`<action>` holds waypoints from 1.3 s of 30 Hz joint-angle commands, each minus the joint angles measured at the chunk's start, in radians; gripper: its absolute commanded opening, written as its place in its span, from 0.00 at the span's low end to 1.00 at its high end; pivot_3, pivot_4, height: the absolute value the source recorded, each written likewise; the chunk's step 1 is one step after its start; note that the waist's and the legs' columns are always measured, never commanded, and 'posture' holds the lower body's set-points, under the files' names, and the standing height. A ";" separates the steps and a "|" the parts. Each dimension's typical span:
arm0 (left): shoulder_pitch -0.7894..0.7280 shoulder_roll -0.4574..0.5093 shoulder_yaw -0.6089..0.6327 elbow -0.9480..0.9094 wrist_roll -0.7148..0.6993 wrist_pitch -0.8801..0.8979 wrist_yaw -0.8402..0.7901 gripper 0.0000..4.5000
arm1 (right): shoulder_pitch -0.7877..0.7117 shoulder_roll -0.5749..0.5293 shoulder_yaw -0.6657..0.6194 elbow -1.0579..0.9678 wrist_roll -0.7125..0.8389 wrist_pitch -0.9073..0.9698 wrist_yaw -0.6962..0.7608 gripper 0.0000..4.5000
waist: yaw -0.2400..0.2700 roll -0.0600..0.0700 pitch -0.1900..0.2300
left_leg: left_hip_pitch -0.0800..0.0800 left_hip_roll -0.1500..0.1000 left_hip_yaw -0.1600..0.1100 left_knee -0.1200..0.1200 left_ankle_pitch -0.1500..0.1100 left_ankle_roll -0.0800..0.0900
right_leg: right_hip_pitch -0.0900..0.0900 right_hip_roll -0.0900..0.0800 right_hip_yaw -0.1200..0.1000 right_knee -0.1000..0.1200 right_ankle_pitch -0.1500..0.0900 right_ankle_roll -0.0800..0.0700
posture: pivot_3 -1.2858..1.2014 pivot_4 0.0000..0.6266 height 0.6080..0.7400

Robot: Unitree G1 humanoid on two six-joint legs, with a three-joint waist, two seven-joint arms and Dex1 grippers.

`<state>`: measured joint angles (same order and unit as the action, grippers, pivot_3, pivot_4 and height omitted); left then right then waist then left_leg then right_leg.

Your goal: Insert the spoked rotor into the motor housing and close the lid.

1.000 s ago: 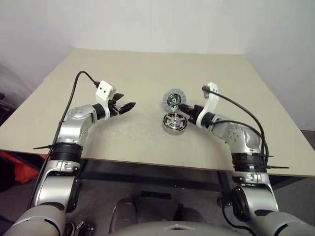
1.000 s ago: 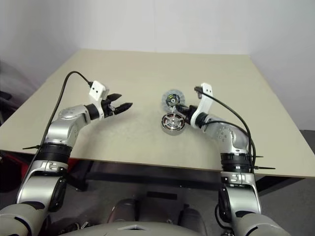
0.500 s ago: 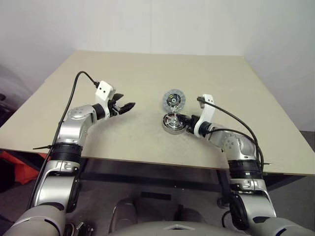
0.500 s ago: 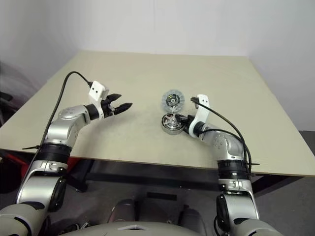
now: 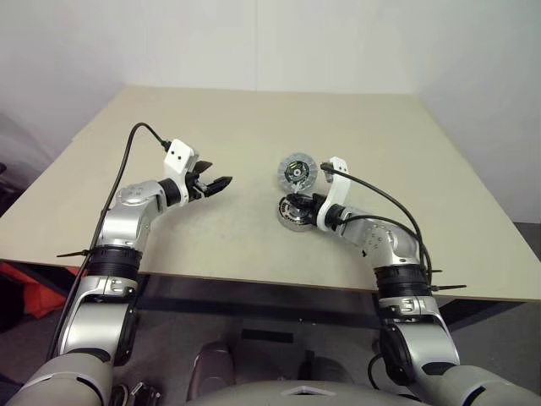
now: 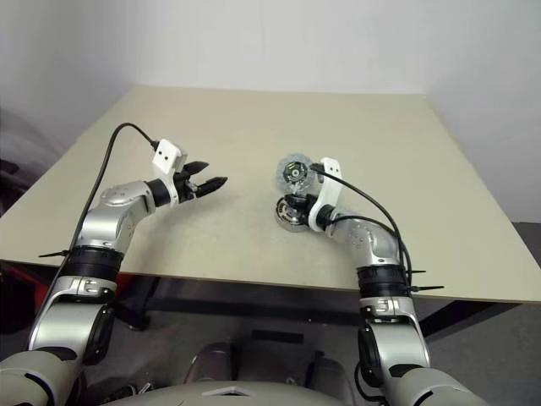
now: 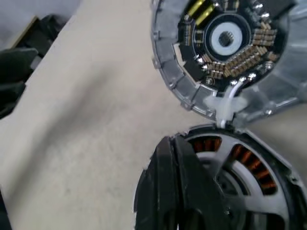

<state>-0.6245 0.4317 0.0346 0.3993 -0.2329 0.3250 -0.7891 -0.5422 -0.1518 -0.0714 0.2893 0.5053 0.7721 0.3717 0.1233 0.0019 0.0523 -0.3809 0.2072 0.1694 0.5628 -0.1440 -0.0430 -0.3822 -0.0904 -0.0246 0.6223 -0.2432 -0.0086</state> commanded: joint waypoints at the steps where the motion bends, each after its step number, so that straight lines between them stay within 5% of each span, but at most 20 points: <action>1: -0.004 0.011 0.015 -0.044 -0.007 -0.005 0.008 0.88 | 0.029 0.000 0.001 0.029 -0.033 -0.002 -0.011 0.00 | 0.000 0.000 0.000 | 0.002 0.000 0.000 0.000 0.000 0.001 | 0.002 0.000 0.000 0.000 0.000 0.000 | 0.52 0.00 1.00; 12: -0.002 0.001 0.006 -0.041 -0.007 -0.004 0.009 0.88 | -0.038 -0.046 -0.105 -0.204 0.090 0.081 0.009 0.00 | 0.002 0.001 0.001 | -0.004 0.000 0.000 -0.001 0.001 -0.001 | -0.004 0.000 0.000 0.000 0.000 0.000 | 0.52 0.00 1.00; 24: -0.012 0.003 0.006 -0.031 -0.005 -0.010 0.003 0.88 | 0.056 -0.022 -0.050 0.026 -0.049 -0.004 -0.025 0.00 | 0.001 0.001 0.000 | -0.005 0.000 0.000 -0.001 0.000 0.000 | -0.005 0.000 0.000 -0.001 0.000 -0.001 | 0.52 0.00 1.00; 39: -0.010 -0.002 0.003 -0.028 -0.002 -0.016 0.004 0.88 | -0.001 -0.045 -0.082 -0.198 0.040 0.037 0.016 0.00 | 0.001 0.001 0.000 | -0.006 0.000 0.001 -0.001 0.001 -0.001 | -0.006 0.000 0.000 0.000 0.000 0.000 | 0.52 0.00 1.00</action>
<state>-0.6133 0.4263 0.0321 0.3899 -0.2315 0.3255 -0.7845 -0.5100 -0.1932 -0.1464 0.1505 0.5166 0.8095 0.3753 0.1248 0.0026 0.0526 -0.3872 0.2072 0.1703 0.5615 -0.1436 -0.0435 -0.3882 -0.0900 -0.0244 0.6219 -0.2432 -0.0089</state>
